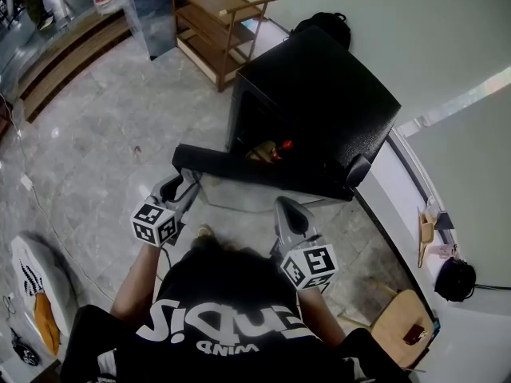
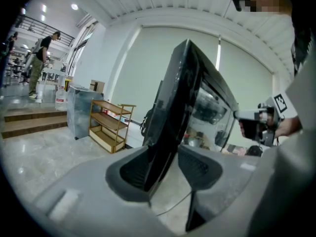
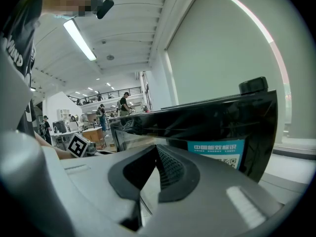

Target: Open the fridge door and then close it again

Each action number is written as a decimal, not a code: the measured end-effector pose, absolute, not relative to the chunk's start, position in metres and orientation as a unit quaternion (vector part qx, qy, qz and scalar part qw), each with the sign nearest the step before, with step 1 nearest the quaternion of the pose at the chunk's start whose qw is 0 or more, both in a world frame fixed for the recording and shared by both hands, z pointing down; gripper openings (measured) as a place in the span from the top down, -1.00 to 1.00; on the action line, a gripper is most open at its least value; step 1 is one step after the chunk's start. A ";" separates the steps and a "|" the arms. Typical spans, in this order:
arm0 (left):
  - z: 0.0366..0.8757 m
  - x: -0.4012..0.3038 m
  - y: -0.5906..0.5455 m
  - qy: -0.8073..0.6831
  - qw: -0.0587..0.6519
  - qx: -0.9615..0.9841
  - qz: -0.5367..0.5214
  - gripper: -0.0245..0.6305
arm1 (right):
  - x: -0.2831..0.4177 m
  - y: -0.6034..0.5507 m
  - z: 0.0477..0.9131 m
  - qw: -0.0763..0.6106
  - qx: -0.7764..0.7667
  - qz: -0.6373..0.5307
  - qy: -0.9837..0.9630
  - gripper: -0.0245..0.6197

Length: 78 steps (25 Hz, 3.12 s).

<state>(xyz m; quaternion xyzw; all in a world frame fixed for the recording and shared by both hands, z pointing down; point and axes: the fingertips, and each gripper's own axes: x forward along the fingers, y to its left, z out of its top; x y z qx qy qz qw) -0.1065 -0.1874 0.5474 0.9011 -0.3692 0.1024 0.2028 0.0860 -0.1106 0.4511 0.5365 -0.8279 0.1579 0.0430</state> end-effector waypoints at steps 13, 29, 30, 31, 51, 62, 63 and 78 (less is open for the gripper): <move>0.548 -0.089 -0.246 -0.350 0.202 0.909 0.099 0.35 | 0.093 -0.135 0.453 0.043 0.547 0.161 -0.820 0.93; 0.550 -0.051 -0.312 -0.311 0.202 0.923 0.103 0.37 | 0.112 -0.157 0.457 0.038 0.569 0.163 -0.805 0.93; 0.550 -0.049 -0.315 -0.307 0.200 0.924 0.106 0.37 | 0.113 -0.158 0.457 0.038 0.570 0.163 -0.805 0.93; 0.550 -0.047 -0.318 -0.303 0.199 0.926 0.108 0.37 | 0.114 -0.158 0.458 0.038 0.570 0.164 -0.804 0.93; 0.550 -0.008 -0.358 -0.292 0.202 0.929 0.105 0.44 | 0.132 -0.159 0.456 0.038 0.600 0.167 -0.781 0.93; 0.529 -0.017 -0.341 -0.326 0.173 0.924 0.102 0.64 | 0.152 -0.157 0.454 0.034 0.606 0.159 -0.779 0.93; 0.524 -0.019 -0.335 -0.327 0.168 0.925 0.100 0.68 | 0.153 -0.157 0.453 0.035 0.605 0.158 -0.780 0.93; 0.454 -0.066 -0.232 -0.358 0.132 0.923 0.051 0.93 | 0.138 -0.150 0.450 0.037 0.574 0.149 -0.804 0.93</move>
